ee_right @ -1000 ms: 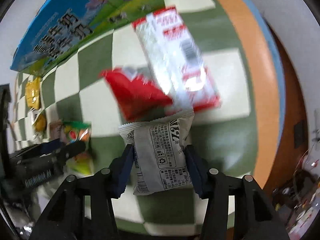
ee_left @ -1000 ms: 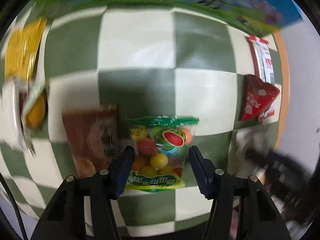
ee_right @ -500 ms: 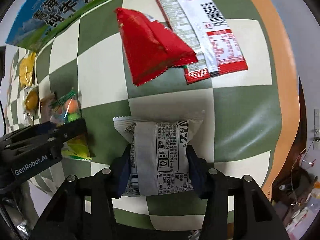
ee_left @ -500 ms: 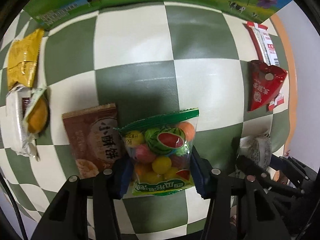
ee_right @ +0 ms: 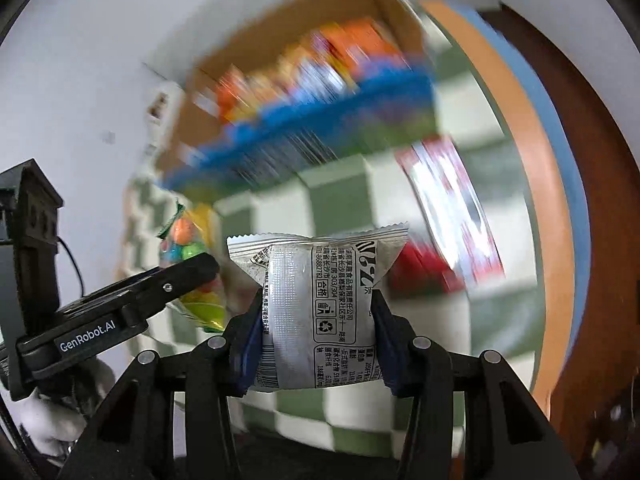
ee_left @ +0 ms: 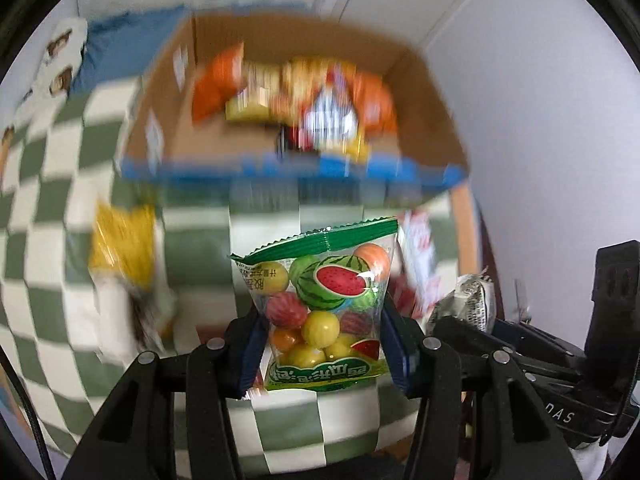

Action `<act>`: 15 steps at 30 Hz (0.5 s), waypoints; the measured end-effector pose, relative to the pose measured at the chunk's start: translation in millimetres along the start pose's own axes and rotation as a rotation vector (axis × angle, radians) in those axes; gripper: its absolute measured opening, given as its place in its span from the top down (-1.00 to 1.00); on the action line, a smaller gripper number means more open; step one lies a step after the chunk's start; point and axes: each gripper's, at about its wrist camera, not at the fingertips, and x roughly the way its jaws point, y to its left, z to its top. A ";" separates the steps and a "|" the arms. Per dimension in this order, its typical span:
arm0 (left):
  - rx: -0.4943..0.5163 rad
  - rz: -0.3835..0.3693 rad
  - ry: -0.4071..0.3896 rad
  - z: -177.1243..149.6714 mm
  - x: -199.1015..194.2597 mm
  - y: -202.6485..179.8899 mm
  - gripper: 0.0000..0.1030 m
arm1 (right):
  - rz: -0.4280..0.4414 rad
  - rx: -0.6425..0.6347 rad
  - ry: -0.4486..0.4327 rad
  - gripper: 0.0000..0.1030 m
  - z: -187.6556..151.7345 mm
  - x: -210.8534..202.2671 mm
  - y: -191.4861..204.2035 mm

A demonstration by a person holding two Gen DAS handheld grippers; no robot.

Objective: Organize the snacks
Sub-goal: 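Place both packets into the box and open both tools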

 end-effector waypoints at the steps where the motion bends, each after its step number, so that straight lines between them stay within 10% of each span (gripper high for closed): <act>1: 0.004 0.004 -0.022 15.9 -8.8 1.9 0.05 | 0.012 -0.015 -0.019 0.02 17.6 -1.3 13.6; 15: -0.021 0.189 0.106 164.8 39.6 88.7 0.05 | -0.028 -0.107 -0.064 0.02 172.9 68.9 87.2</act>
